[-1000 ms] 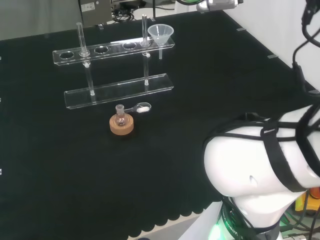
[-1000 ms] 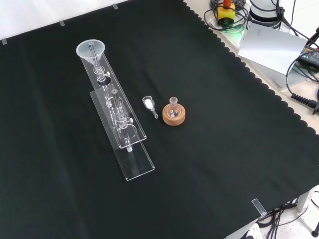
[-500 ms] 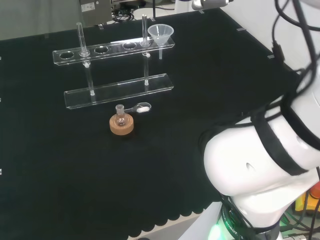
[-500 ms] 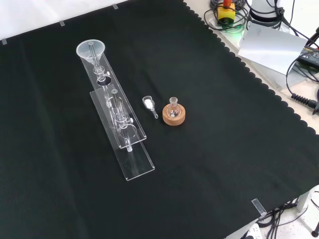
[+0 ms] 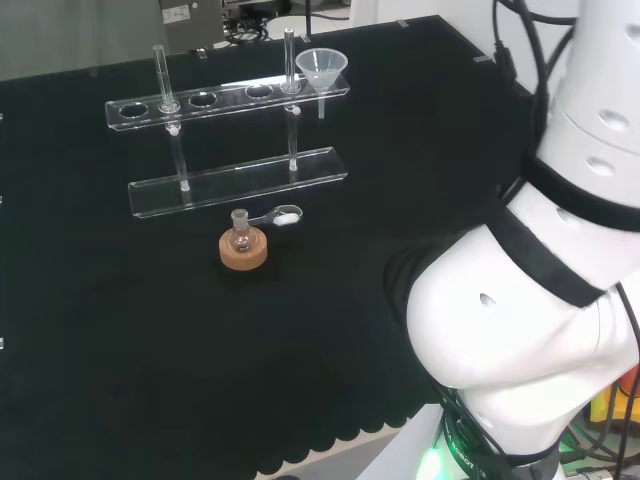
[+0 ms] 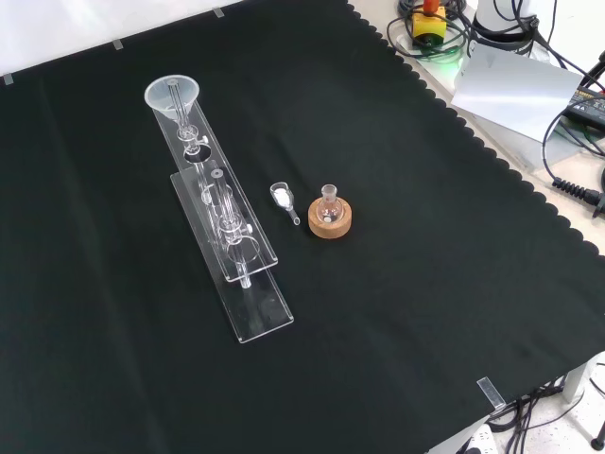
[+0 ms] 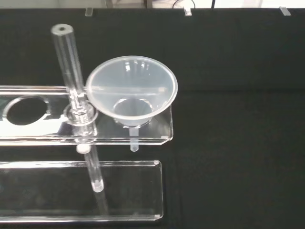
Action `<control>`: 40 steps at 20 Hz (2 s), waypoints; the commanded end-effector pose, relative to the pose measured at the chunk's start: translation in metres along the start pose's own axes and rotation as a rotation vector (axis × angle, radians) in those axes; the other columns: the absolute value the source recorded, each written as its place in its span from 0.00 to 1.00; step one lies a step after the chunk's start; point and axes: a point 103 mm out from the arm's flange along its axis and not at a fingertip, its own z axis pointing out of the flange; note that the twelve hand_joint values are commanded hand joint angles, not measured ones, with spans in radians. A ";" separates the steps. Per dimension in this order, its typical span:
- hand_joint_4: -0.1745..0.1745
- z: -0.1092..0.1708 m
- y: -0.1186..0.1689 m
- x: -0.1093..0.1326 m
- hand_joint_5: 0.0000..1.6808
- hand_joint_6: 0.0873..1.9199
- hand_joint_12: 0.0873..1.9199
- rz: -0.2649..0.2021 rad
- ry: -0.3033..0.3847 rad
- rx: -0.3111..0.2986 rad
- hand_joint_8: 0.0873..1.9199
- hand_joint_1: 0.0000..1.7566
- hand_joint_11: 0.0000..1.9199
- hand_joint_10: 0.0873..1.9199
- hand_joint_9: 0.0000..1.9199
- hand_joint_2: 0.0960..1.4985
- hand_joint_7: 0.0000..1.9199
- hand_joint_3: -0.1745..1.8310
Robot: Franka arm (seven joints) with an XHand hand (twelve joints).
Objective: Pick up the funnel from the transparent funnel stand.
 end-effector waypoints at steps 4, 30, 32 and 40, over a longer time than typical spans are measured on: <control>0.48 0.044 0.044 0.005 0.12 0.00 0.73 -0.057 -0.019 0.071 0.24 0.11 0.00 0.31 0.14 0.72 0.05 0.23; 0.60 0.105 0.081 0.011 0.00 0.00 0.78 -0.143 -0.059 0.281 0.03 0.30 0.20 0.44 0.03 0.41 0.00 0.32; 0.66 0.106 0.083 0.014 0.00 0.00 0.77 -0.145 -0.074 0.297 0.00 0.31 0.23 0.45 0.02 0.40 0.00 0.32; 0.76 0.105 0.081 0.020 0.03 0.00 0.75 -0.154 -0.152 0.302 0.00 0.37 0.27 0.46 0.04 0.38 0.02 0.32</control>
